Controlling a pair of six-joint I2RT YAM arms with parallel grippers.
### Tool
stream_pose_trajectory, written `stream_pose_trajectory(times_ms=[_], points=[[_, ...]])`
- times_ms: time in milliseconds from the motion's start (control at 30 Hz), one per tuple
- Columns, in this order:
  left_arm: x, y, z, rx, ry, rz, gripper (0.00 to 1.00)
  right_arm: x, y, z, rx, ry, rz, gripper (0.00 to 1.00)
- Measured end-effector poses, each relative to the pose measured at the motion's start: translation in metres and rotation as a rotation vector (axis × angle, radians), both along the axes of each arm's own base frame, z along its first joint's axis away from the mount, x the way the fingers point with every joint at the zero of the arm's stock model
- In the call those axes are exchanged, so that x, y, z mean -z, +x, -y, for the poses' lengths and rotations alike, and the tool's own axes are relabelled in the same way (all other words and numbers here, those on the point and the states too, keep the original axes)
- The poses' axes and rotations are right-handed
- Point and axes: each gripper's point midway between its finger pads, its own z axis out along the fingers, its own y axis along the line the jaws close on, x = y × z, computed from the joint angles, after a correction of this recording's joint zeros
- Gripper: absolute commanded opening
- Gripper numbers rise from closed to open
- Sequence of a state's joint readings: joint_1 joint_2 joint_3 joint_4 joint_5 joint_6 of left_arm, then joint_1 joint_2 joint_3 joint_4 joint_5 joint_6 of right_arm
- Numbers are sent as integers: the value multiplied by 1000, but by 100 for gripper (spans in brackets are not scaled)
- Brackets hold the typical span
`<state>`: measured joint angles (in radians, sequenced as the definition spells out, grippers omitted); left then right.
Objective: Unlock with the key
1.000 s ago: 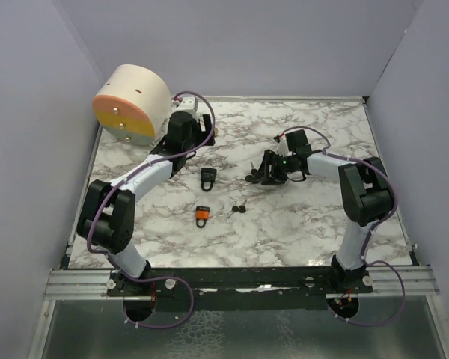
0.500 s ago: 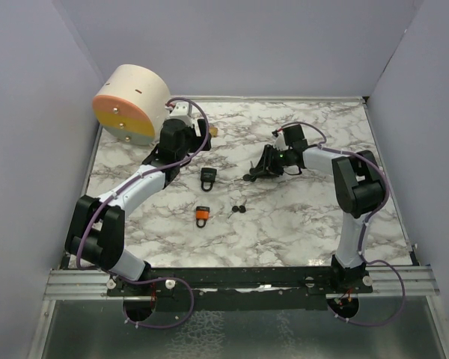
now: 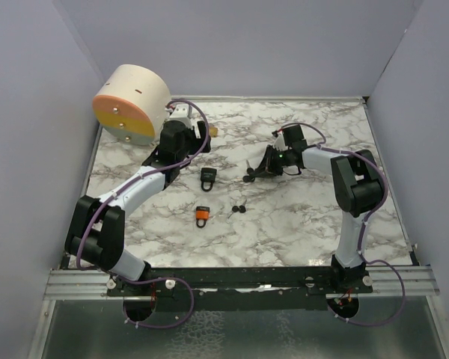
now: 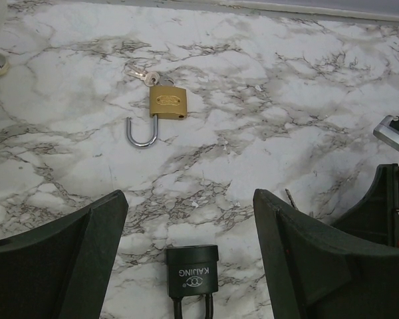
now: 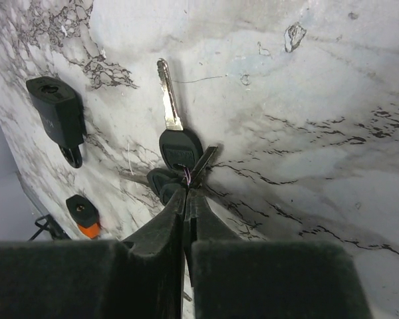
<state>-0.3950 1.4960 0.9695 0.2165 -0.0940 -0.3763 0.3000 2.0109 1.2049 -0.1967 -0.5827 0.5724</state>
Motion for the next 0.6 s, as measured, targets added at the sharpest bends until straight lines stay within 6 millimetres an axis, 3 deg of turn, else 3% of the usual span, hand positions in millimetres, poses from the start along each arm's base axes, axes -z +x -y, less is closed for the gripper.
stream_pose_trajectory(times_ms=[200,300,600], points=[[-1,-1,0,1,-1,2,76,-3,8,0,-3,-2,54,1],[-3,-2,2,11,-7,6,76,-15,10,2,-7,-3,128,1],[-11,-15,40,167,-62,40,75,-106,28,0,-34,52,483,1]])
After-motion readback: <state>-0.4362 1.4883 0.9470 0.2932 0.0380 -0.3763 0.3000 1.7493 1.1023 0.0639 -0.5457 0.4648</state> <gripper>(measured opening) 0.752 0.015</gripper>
